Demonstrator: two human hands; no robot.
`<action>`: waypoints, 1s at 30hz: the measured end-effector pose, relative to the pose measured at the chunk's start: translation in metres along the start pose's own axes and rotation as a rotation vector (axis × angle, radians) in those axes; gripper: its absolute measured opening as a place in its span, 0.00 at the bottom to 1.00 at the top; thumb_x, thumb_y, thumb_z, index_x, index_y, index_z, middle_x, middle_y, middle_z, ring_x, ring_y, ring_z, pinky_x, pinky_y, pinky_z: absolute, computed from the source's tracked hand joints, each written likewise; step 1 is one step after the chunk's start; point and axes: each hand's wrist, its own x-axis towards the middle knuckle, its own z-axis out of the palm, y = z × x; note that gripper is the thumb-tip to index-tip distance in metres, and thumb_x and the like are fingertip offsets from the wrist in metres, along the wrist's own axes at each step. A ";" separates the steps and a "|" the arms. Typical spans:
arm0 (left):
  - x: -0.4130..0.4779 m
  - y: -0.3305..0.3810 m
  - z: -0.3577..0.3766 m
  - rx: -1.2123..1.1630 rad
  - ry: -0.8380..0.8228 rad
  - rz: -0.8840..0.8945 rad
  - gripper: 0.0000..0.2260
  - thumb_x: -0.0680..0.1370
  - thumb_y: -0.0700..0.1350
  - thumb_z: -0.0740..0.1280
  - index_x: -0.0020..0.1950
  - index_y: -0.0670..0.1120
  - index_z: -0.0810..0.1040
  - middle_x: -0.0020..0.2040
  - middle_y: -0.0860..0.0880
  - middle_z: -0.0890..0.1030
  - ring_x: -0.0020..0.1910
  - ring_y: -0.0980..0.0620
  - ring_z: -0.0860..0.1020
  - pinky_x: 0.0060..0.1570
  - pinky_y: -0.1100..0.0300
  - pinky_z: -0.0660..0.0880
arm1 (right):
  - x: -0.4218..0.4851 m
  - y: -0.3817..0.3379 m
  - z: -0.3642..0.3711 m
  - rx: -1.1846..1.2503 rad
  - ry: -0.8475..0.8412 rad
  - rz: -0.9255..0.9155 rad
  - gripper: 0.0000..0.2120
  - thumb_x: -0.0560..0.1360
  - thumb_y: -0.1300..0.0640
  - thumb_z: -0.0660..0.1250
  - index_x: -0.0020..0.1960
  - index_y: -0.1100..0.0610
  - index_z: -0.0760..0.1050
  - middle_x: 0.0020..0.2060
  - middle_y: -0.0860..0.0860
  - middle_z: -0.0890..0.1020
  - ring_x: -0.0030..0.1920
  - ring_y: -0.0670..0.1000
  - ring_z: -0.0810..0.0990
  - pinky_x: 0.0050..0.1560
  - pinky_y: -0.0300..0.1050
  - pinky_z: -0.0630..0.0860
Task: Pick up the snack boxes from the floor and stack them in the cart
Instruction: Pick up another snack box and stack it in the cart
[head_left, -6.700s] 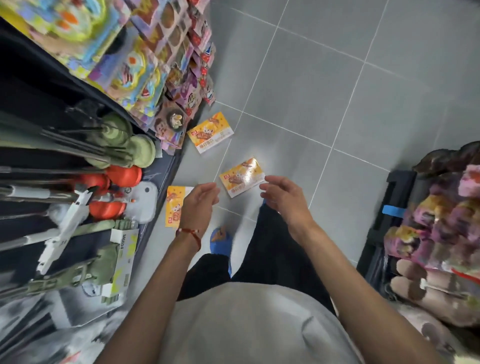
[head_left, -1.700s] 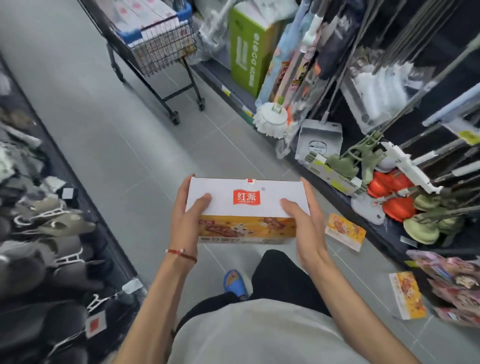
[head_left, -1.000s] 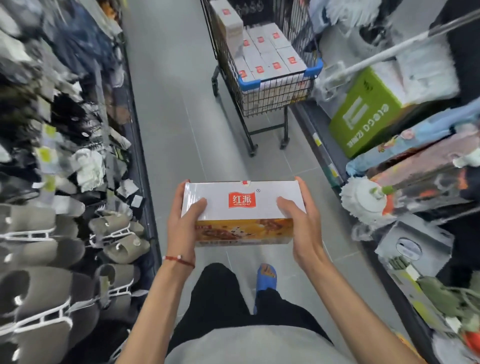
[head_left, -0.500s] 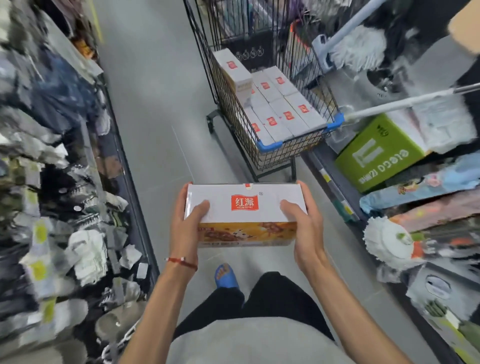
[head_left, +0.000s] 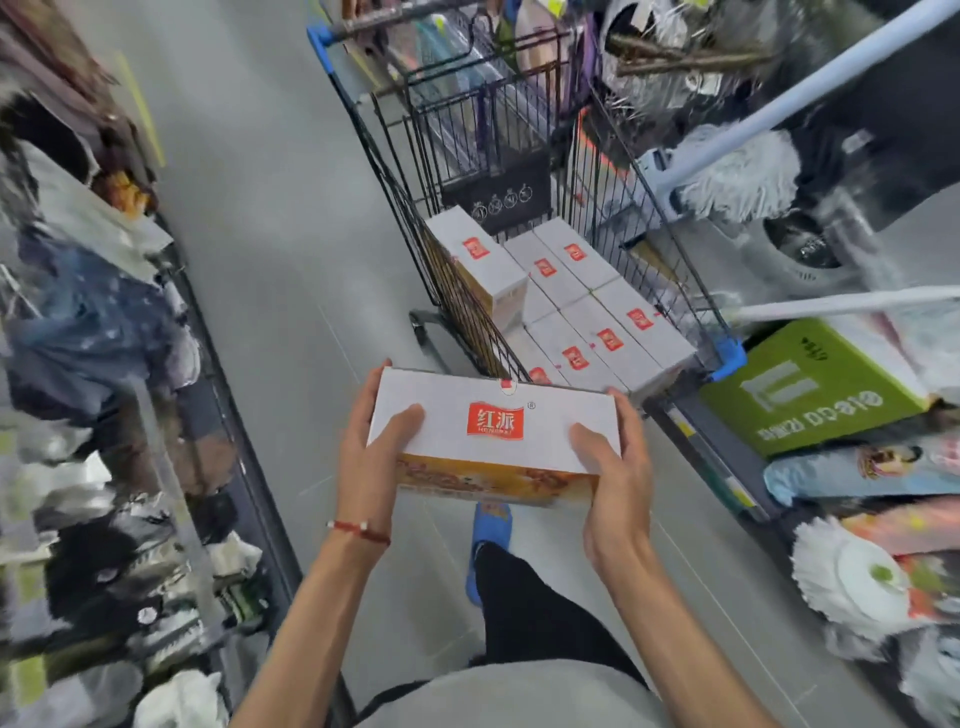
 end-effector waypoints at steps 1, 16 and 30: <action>0.020 0.009 0.003 0.012 -0.004 0.015 0.26 0.72 0.51 0.68 0.70 0.63 0.73 0.59 0.53 0.84 0.51 0.56 0.84 0.43 0.68 0.78 | 0.013 -0.004 0.011 0.010 0.008 -0.005 0.30 0.74 0.57 0.73 0.74 0.45 0.72 0.62 0.43 0.83 0.59 0.44 0.84 0.50 0.37 0.80; 0.277 0.119 0.036 0.088 -0.261 0.074 0.25 0.74 0.48 0.70 0.71 0.59 0.75 0.65 0.54 0.82 0.61 0.50 0.82 0.60 0.53 0.79 | 0.169 -0.075 0.161 0.055 0.251 -0.060 0.30 0.76 0.56 0.73 0.74 0.39 0.70 0.63 0.33 0.80 0.65 0.44 0.80 0.61 0.45 0.79; 0.421 0.192 0.084 0.231 -0.778 0.077 0.20 0.80 0.37 0.66 0.72 0.50 0.75 0.60 0.51 0.83 0.55 0.54 0.83 0.45 0.65 0.79 | 0.212 -0.091 0.243 0.212 0.512 -0.007 0.42 0.68 0.45 0.77 0.79 0.36 0.63 0.70 0.44 0.79 0.72 0.52 0.77 0.71 0.56 0.73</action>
